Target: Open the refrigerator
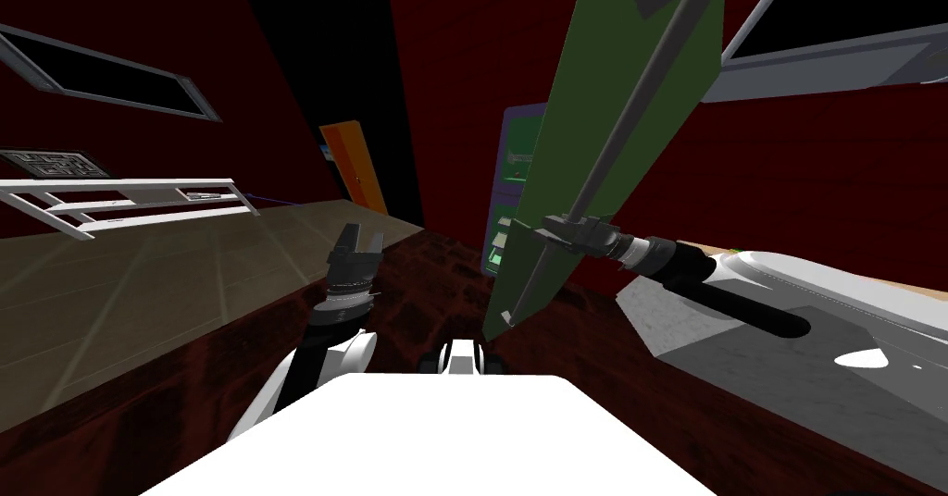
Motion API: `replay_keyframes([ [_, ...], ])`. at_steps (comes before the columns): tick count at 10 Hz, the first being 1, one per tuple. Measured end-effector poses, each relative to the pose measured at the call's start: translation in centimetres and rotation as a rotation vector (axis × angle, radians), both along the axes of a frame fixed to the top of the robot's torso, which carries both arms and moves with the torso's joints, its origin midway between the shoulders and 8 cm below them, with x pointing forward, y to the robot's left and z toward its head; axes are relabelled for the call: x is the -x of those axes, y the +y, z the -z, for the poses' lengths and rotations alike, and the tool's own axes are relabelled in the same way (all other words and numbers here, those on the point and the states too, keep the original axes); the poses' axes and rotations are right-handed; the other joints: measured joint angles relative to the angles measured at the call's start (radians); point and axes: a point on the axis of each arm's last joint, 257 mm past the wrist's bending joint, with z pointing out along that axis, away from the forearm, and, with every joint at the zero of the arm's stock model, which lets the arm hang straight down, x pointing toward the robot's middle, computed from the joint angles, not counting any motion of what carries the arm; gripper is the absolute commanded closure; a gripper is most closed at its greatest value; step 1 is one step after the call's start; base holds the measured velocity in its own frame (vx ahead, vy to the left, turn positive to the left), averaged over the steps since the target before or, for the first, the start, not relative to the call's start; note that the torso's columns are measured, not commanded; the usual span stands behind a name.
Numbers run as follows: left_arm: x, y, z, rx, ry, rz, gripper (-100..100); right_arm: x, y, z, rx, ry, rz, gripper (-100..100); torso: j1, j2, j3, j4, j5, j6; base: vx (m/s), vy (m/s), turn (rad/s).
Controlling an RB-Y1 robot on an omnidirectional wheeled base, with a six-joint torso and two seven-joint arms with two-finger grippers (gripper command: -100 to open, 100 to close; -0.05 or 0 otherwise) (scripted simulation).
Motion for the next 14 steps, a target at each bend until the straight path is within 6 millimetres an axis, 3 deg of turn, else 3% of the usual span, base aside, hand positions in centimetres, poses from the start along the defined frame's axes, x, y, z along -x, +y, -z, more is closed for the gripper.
replay_keyframes([
  [5,0.0,0.0,0.0,0.000,0.000,0.000,0,2.6,4.4,0.2,-0.002,0.004,-0.130,100,0.001,-0.007,-0.006,-0.002,0.002,-0.004,-0.112,-0.247,0.025],
  [6,0.0,0.0,0.0,0.000,0.000,0.000,0,3.5,5.5,0.1,-0.004,-0.002,-0.160,-100,0.004,-0.004,-0.004,-0.002,0.001,-0.003,-0.072,-0.112,-0.052],
  [9,0.0,0.0,0.0,0.000,0.000,0.000,0,3.4,6.3,-1.3,0.002,0.012,-0.186,-100,0.025,-0.009,-0.009,-0.001,0.012,-0.008,0.021,0.034,-0.086],
  [11,0.0,0.0,0.0,0.000,0.000,0.000,0,3.1,6.9,-3.4,0.005,0.000,-0.191,-100,0.015,-0.001,-0.001,0.000,0.007,-0.006,0.027,0.024,-0.041],
  [14,0.0,0.0,0.0,0.000,0.000,0.000,0,3.3,8.4,-4.3,0.014,0.024,-0.226,-100,0.008,0.011,0.003,0.011,0.008,-0.002,0.009,0.010,-0.042],
])
